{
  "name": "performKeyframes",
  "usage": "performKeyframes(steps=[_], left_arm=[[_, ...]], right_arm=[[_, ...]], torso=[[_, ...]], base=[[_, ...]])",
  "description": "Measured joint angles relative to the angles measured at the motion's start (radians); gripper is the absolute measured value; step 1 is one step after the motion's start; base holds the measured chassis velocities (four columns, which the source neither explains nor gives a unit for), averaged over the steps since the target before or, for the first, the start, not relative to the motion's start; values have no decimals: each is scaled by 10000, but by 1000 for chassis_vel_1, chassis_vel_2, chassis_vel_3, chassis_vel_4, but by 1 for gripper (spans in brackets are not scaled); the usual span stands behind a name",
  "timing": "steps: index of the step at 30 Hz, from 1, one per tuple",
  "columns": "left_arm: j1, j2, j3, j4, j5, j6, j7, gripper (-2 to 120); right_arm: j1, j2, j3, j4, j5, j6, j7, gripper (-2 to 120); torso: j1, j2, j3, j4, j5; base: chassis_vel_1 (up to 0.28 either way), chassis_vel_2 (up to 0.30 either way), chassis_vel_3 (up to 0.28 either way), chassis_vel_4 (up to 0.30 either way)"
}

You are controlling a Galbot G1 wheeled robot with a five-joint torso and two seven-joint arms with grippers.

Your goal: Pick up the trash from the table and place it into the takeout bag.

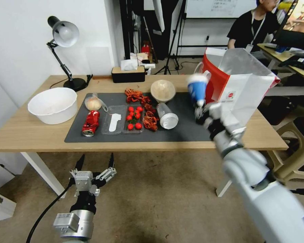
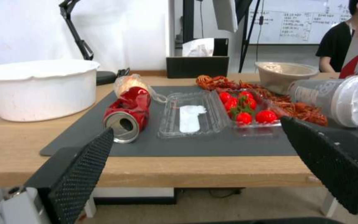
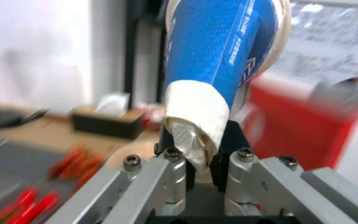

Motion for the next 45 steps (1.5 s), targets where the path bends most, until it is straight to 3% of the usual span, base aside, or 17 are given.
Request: performKeyframes(steps=[7,10,13,14,17,19,21,26,30,33,34,39,45], left_arm=[[73,-54,40,-39,118,-93,-25,100],[99,-73,39,-116,146,-115,-32,100],[150,-88,20,-221,174,-126,-48,100],[150,-88,20,-221,174,-126,-48,100],[169,-70,4,-254,159,-126,-52,100],[175,-54,-20,-261,145,-125,-52,100],[196,-5,-111,-275,81,-121,-53,100],[155,31,-183,-282,7,-67,-61,100],[163,7,-184,-283,9,-56,-64,100],[167,6,-184,-284,9,-55,-64,100],[179,-3,-182,-283,15,-55,-64,100],[174,-2,-240,-308,13,-55,-91,100],[192,6,-349,-392,-23,-54,-127,100]], right_arm=[[-442,-748,421,1574,-399,491,-698,6],[-290,-1264,699,2322,41,493,-863,6],[1322,-2472,1009,2726,2133,-170,-136,6],[1322,-2472,1009,2726,2133,-170,-136,6],[3850,-3377,914,1191,3367,-571,652,19],[4194,-3453,891,826,3536,-643,792,22],[4732,-3519,846,-11,3856,-926,1275,34],[4958,-3329,705,-768,4146,-1132,1212,50],[4985,-3288,690,-856,4066,-1162,1164,64],[4985,-3288,690,-856,4053,-1162,1161,65],[4973,-3288,690,-855,3988,-1162,1142,78],[4830,-3259,708,-751,3766,-1098,1101,97],[4685,-3250,718,-245,3911,-830,892,100]], torso=[[-1,0,0,-2,0],[-1,-1,0,-4,5],[-1,0,0,-3,0],[-1,0,0,-3,0],[3,-3,1,2,-3],[3,-3,1,1,0],[3,-3,1,-2,0],[3,-3,1,0,1],[2,-3,1,-1,-2],[2,-3,1,-1,-2],[2,-3,0,-1,-3],[0,-2,1,-1,-2],[0,-2,0,-1,-2]], base=[[0,0,0,0],[0,0,0,0],[0,0,0,0],[0,0,0,0],[0,0,0,0],[0,0,0,0],[0,0,0,0],[0,0,0,0],[0,0,0,0],[0,0,0,0],[0,0,0,0],[0,0,0,0],[0,0,0,0]])
